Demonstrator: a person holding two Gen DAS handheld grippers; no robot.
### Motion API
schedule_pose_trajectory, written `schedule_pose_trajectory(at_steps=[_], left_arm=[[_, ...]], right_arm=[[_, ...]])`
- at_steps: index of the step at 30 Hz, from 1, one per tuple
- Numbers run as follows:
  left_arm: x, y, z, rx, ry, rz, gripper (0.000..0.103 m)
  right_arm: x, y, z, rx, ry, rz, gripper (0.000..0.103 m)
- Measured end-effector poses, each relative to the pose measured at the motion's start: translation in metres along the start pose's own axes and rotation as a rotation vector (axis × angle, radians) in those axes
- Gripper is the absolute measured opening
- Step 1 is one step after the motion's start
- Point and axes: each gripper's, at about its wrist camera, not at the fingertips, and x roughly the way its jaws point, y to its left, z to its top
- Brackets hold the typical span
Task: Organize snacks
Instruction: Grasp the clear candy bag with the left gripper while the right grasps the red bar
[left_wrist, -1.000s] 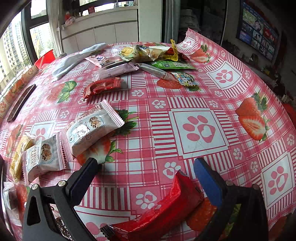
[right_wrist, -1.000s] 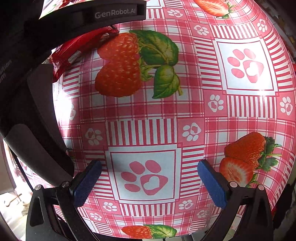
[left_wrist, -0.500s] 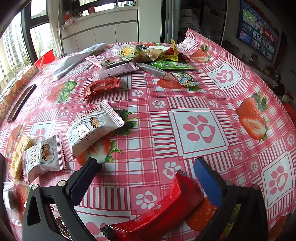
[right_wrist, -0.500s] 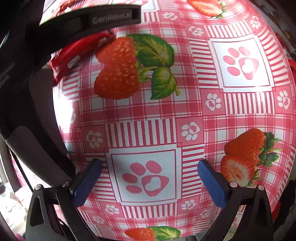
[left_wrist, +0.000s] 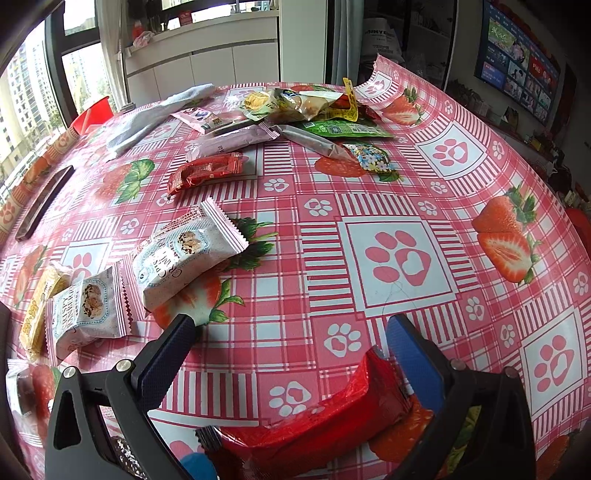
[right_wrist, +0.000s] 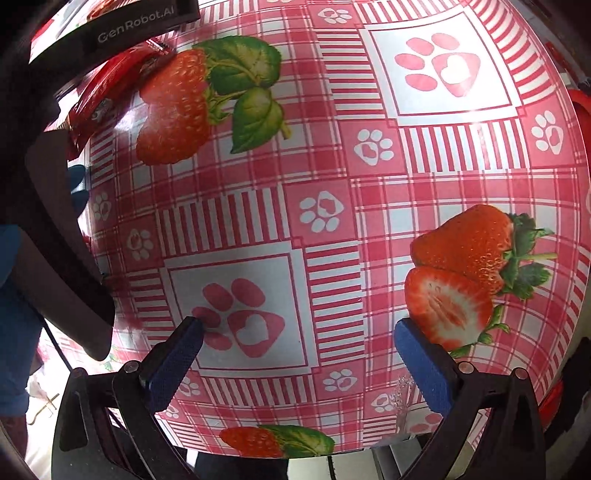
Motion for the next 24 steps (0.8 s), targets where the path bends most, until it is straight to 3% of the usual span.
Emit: schedule_pose_trajectory(at_steps=[3, 7, 9, 12, 16, 20, 24], left_arm=[[0.005, -0.007, 0.013, 0.04, 0.2, -0.02, 0.103], [0.015, -0.011, 0.022, 0.095, 0.404, -0.048, 0.103], [0.012, -0.003, 0.027, 0.073, 0.486, -0.084, 0.103], [-0.024, 0.034, 0.032, 0.008, 0.442, -0.058, 0.103], [-0.062, 0.108, 0.016, -0.05, 0.407, 0.138, 0.103], [-0.056, 0.187, -0.008, -0.189, 0.476, 0.249, 0.103], [-0.033, 0.224, -0.023, -0.239, 0.526, 0.281, 0.103]], right_arm=[[0.001, 0.002, 0.009, 0.006, -0.004, 0.0, 0.103], [0.003, 0.001, 0.014, 0.001, 0.02, 0.0, 0.103], [0.003, 0.0, 0.017, -0.001, 0.039, 0.0, 0.103], [0.004, 0.001, 0.022, -0.002, 0.051, -0.001, 0.103], [0.005, 0.002, 0.029, 0.002, 0.066, -0.002, 0.103], [0.008, 0.003, 0.035, 0.001, 0.083, -0.003, 0.103], [0.011, 0.006, 0.042, -0.01, 0.11, -0.007, 0.103]])
